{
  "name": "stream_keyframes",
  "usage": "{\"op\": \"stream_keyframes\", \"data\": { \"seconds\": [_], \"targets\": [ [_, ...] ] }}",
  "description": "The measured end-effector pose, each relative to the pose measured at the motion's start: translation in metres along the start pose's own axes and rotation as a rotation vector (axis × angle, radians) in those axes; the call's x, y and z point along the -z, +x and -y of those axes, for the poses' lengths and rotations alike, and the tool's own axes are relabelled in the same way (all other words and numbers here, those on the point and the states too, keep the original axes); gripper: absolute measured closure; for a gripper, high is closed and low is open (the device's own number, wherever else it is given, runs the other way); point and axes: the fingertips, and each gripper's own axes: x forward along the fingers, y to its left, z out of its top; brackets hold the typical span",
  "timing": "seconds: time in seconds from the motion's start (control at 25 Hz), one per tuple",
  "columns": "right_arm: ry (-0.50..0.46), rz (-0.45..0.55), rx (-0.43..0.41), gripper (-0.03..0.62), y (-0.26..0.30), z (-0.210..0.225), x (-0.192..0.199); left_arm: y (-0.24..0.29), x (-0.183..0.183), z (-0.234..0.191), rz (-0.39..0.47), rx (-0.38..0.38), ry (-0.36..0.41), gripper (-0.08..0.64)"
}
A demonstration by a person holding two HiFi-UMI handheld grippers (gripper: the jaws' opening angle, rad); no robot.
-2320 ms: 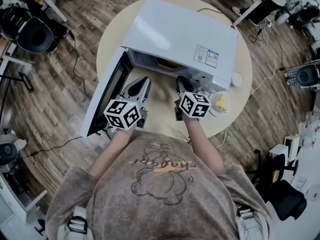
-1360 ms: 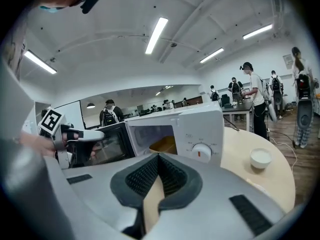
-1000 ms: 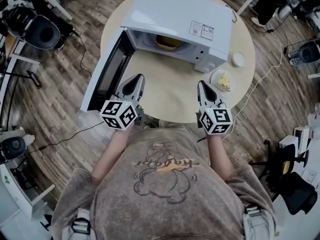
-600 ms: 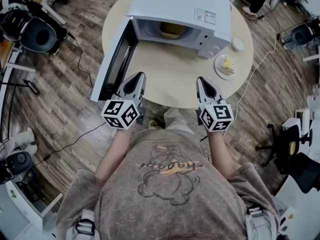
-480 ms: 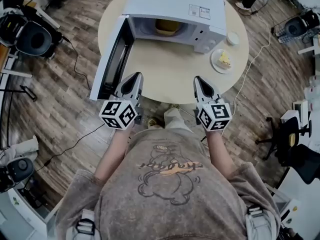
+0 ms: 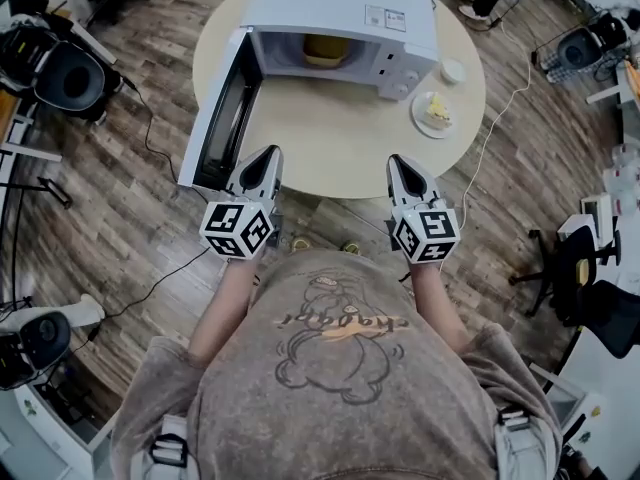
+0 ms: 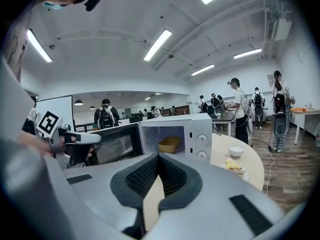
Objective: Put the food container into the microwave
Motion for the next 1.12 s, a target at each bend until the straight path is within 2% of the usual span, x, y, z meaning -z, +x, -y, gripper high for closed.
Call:
{"op": "stream_keyframes", "data": {
  "seconds": [0.44,0.72,1.12],
  "targets": [
    [-0.041,0.029,0.022,0.592,-0.025,0.02,0.01,-0.003,0.014,0.026,0.031,-0.015,0.084,0.526],
    [-0.04,0.04,0.018,0.592,-0.022,0.031,0.017,0.002,0.026,0.026,0.04,-0.034,0.125,0.526],
    [-0.021,0.042,0.03,0.592,-0.016,0.047,0.017,0.015,0.02,0.026,0.057,-0.049,0.133,0.526]
  ]
}}
